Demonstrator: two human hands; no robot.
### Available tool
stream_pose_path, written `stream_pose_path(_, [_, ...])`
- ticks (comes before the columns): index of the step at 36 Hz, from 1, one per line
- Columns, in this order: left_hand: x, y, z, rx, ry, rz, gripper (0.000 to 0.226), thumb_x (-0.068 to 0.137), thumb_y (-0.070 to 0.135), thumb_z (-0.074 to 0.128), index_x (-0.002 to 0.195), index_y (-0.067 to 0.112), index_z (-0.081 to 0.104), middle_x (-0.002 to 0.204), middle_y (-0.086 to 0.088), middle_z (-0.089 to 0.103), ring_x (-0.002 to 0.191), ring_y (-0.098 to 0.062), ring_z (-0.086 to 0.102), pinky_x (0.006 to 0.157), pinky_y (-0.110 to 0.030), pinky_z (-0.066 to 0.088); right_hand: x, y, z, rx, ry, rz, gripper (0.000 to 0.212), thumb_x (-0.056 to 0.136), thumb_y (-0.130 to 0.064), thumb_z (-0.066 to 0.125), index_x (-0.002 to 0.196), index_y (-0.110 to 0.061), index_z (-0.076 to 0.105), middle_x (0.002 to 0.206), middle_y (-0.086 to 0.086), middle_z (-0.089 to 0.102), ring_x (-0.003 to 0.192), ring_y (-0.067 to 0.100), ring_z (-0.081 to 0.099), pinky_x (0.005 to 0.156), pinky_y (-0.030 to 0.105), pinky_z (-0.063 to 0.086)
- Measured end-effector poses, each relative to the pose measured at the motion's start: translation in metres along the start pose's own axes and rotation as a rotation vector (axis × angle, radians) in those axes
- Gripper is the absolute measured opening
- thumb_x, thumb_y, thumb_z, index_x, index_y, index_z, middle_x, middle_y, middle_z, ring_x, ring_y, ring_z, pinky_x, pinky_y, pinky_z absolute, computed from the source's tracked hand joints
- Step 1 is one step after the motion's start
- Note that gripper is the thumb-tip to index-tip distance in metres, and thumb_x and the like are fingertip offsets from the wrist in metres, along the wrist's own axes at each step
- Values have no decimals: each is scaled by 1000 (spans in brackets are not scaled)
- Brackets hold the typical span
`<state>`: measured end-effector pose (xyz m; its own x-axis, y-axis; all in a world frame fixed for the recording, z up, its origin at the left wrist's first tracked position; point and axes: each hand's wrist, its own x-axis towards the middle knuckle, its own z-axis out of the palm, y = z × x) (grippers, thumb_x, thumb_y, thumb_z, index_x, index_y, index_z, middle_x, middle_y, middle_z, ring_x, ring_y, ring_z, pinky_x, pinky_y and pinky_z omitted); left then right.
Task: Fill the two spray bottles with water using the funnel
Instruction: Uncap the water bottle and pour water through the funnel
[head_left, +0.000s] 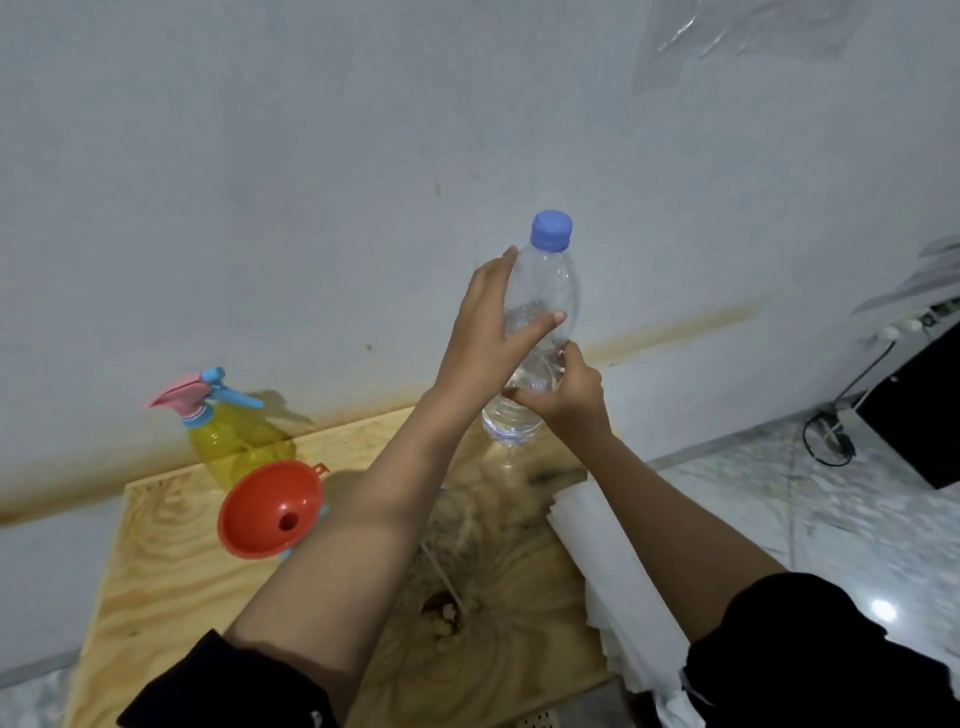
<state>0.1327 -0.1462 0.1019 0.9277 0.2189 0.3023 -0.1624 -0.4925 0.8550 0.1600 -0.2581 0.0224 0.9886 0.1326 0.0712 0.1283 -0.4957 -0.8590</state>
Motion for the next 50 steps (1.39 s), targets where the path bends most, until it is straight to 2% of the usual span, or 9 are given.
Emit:
stream_pose_path(5, [-31, 7, -11, 8, -6, 5, 77, 80, 38, 72, 143, 19, 32, 141, 2, 38, 127, -14, 41, 102, -41, 43, -37, -6, -2, 7, -18, 38, 73, 61, -37, 84, 120, -11, 49, 112, 3, 64, 104, 21, 60, 86, 34, 49])
stream_pose_path(8, [-53, 12, -18, 2, -13, 15, 78, 80, 38, 72, 143, 17, 32, 141, 1, 38, 127, -15, 41, 103, -42, 43, -62, -10, -6, -8, -9, 60, 75, 61, -36, 83, 123, -11, 47, 114, 2, 62, 105, 19, 59, 84, 29, 46])
stream_pose_path(19, [-128, 23, -32, -36, -31, 43, 77, 78, 37, 73, 142, 18, 35, 140, 2, 39, 127, -15, 41, 104, -40, 40, -148, -10, -12, -2, -28, 66, 85, 59, -40, 84, 128, -9, 45, 119, 6, 61, 110, 21, 58, 92, 41, 49])
stream_pose_path(26, [-153, 26, -40, -53, -46, 80, 76, 74, 35, 78, 138, 21, 39, 132, 5, 41, 122, -13, 45, 102, -37, 43, -172, -8, -12, -11, -66, 80, 82, 61, -40, 83, 126, -9, 42, 117, 7, 58, 107, 25, 57, 87, 37, 50])
stream_pose_path(30, [-152, 29, -48, -38, -104, 82, 75, 74, 34, 79, 136, 22, 38, 127, 9, 39, 118, -11, 46, 100, -31, 42, -171, -20, -18, 21, -100, 32, 79, 67, -30, 83, 129, -11, 38, 113, -2, 51, 103, 15, 51, 70, 17, 39])
stream_pose_path(36, [-136, 49, -63, 13, -208, 165, 60, 90, 33, 61, 142, 20, 34, 142, 5, 41, 126, -3, 39, 103, -18, 29, -162, -50, -37, 234, -101, -36, 105, 66, -14, 84, 146, -22, 16, 142, -4, 36, 125, 13, 43, 88, 20, 37])
stream_pose_path(41, [-114, 69, -67, -35, -329, 114, 50, 96, 35, 50, 143, 21, 37, 142, 4, 46, 129, -11, 44, 109, -28, 34, -160, -53, -48, 247, -175, -75, 112, 66, -15, 85, 147, -31, 10, 149, -1, 28, 125, 20, 46, 87, 24, 41])
stream_pose_path(47, [-114, 73, -61, -64, -220, 130, 30, 94, 26, 56, 122, 16, 56, 112, 7, 59, 102, -7, 56, 83, -9, 41, -158, -53, -49, 267, -136, -109, 102, 65, -14, 85, 143, -30, 20, 142, 1, 35, 123, 23, 47, 79, 13, 42])
stream_pose_path(50, [-122, 76, -49, -52, -60, 132, 28, 92, 27, 58, 116, 15, 57, 102, 8, 61, 93, -10, 58, 74, -8, 40, -160, -56, -43, 259, -90, -122, 102, 63, -19, 86, 142, -25, 21, 136, -2, 37, 124, 21, 45, 86, 20, 42])
